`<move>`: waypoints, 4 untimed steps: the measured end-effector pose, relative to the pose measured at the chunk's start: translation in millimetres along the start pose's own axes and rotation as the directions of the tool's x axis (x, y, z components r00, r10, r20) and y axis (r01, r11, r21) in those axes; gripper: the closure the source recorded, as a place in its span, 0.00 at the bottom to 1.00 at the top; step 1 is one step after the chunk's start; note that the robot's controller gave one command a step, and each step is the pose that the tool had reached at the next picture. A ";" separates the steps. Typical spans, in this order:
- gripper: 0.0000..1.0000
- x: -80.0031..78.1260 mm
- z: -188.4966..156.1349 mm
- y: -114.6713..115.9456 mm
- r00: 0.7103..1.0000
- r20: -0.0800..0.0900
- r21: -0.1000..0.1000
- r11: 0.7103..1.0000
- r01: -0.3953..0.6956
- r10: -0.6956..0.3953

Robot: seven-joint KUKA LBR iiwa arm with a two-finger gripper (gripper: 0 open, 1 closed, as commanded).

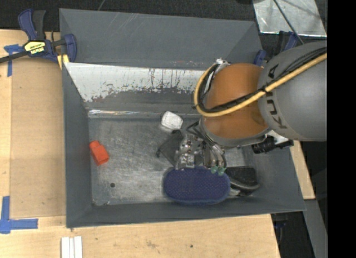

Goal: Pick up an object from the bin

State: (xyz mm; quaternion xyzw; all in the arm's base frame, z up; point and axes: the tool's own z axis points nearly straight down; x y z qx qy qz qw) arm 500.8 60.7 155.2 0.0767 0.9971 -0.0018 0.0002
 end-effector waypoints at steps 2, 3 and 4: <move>0.00 1.9 78.5 -45.7 0.999 0.016 -0.018 0.999 0.039 -0.039; 1.00 4.4 76.6 -44.8 0.999 0.004 -0.016 0.999 0.046 -0.046; 1.00 -10.0 -54.5 -61.8 0.992 0.010 -0.004 0.992 0.125 -0.125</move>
Offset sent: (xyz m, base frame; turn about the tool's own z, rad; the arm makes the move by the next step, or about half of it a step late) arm 0.0000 0.0000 0.0000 0.0000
